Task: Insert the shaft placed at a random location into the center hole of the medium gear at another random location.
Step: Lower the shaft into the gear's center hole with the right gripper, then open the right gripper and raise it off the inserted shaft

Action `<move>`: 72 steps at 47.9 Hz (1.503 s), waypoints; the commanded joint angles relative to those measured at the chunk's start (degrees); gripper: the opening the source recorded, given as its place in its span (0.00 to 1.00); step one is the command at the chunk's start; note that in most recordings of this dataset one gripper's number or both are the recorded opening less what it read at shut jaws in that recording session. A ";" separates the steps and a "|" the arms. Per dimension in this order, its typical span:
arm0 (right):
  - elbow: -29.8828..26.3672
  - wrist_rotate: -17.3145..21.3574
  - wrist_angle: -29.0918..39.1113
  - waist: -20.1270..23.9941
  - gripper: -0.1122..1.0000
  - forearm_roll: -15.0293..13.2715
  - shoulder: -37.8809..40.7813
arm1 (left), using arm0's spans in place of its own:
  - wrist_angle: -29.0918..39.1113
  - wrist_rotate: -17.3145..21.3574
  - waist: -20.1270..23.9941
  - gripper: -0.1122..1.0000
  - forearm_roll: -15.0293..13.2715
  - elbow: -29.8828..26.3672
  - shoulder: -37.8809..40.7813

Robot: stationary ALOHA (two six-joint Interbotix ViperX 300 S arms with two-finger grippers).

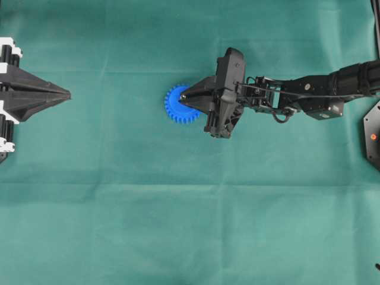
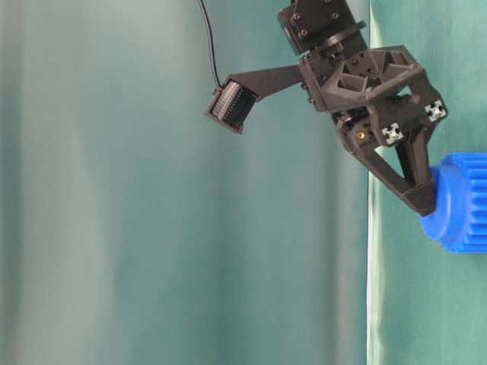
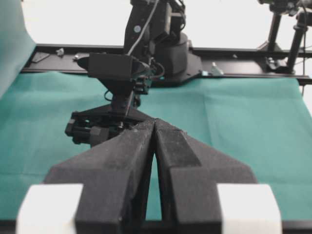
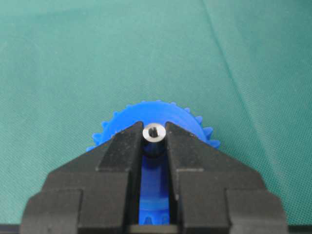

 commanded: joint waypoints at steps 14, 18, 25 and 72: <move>-0.79 0.00 -0.09 0.09 0.23 0.18 -0.44 | -0.26 0.00 0.09 0.10 0.18 -0.79 0.44; -0.79 0.18 0.70 0.18 0.23 0.26 -0.53 | -0.26 0.00 0.09 0.10 0.18 -0.79 0.44; -0.79 0.70 1.41 0.09 0.23 0.53 -1.23 | -0.26 0.00 0.09 0.10 0.09 -0.79 0.44; 0.09 0.44 8.44 0.44 0.82 0.35 -13.89 | -0.18 0.00 0.09 0.10 0.09 -0.88 0.44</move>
